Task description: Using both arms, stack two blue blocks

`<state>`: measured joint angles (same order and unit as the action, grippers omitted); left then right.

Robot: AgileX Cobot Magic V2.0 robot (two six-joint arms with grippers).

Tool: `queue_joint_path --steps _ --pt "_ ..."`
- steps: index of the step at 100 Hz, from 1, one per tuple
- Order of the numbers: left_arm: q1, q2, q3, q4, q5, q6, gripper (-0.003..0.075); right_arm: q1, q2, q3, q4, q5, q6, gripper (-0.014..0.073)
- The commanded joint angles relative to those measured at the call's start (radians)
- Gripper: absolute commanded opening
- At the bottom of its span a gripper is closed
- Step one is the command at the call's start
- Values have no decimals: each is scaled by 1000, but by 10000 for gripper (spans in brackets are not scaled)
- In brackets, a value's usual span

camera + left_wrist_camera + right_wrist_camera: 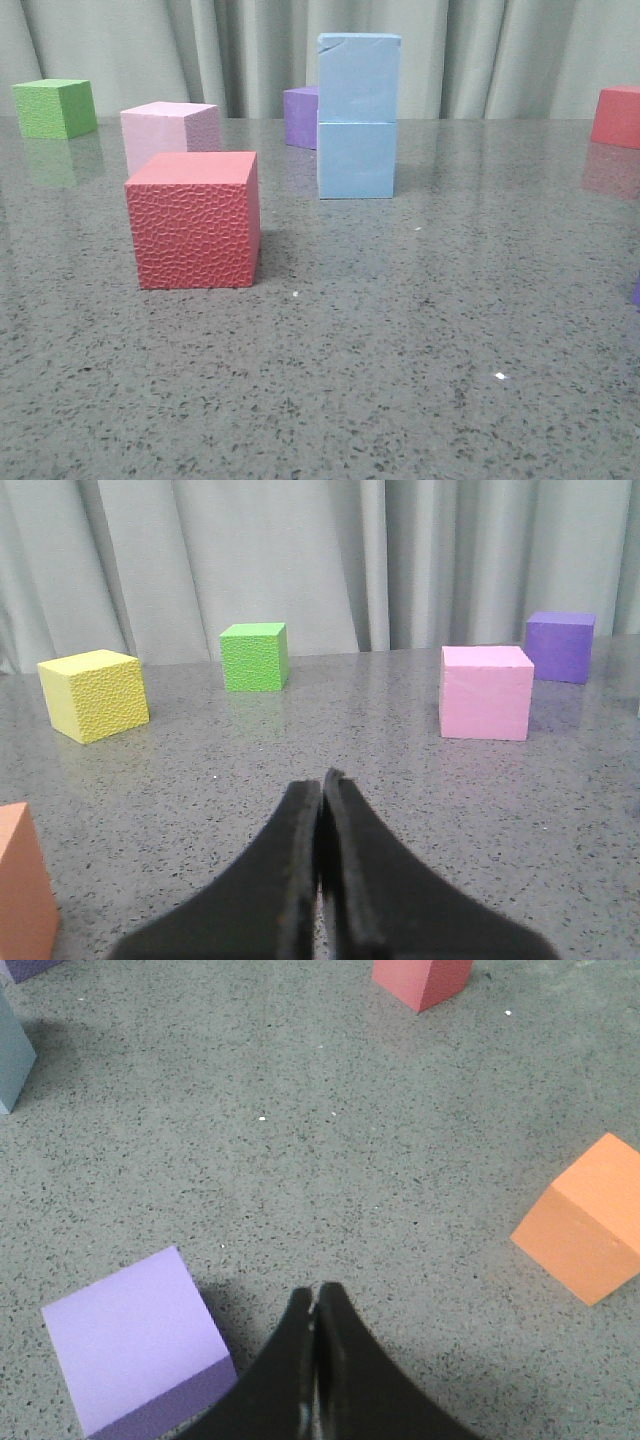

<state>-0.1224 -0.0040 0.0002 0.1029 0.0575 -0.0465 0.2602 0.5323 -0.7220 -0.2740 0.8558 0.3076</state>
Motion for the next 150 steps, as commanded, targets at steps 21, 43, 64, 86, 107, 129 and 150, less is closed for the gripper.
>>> queue_joint_path --steps 21,43,64,86,107,129,150 --pt "-6 -32 40 0 -85 -11 -19 -8 -1 -25 -27 -58 -8 -67" --pt "-6 -32 40 0 -85 -11 -19 -8 -36 -11 -25 -83 -8 -67" --pt "-6 -32 40 0 -85 -11 -19 -18 -130 109 3 -280 -24 -67" --pt "-6 -32 40 0 -85 -11 -19 -99 -281 275 145 -490 -177 -67" --pt "-6 -32 40 0 -85 -11 -19 -141 -422 407 240 -624 -235 -67" --pt "-6 -32 40 0 -85 -11 -19 -143 -553 514 289 -635 -261 -67" --pt "-6 -32 40 0 -85 -11 -19 -175 -569 587 303 -664 -270 -67"
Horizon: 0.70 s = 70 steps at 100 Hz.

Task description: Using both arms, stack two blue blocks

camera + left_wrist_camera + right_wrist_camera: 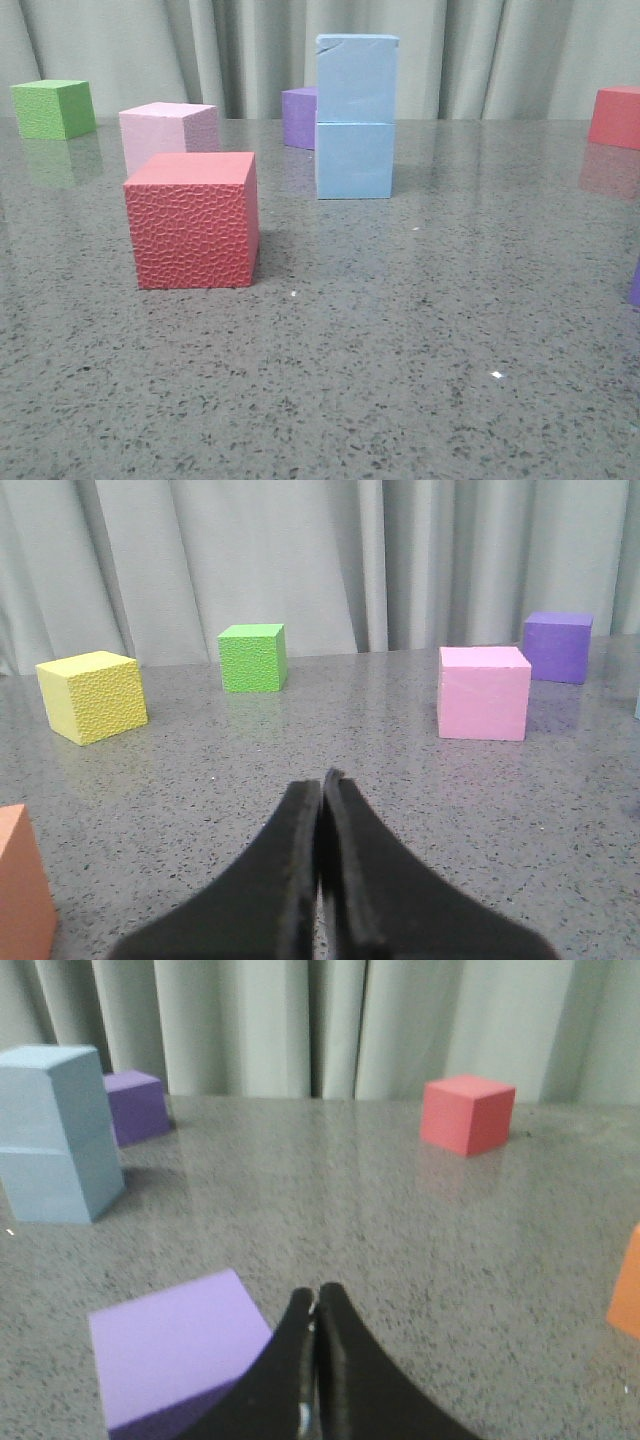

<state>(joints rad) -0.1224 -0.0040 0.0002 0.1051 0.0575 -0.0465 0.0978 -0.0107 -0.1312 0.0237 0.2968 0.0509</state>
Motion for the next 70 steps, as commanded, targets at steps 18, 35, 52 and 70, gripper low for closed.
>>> queue_joint_path --steps 18,35,52,70 --pt "-6 -32 40 -2 -85 -11 -19 -14 -26 47 11 -184 -14 -67" --pt "-6 -32 40 -2 -85 -11 -19 -14 -26 89 23 -238 -14 -67" --pt "-6 -32 40 -2 -85 -11 -19 -14 -26 128 29 -287 -14 -67" --pt "-6 -32 40 -2 -85 -11 -19 -14 -26 141 32 -297 -14 -67"
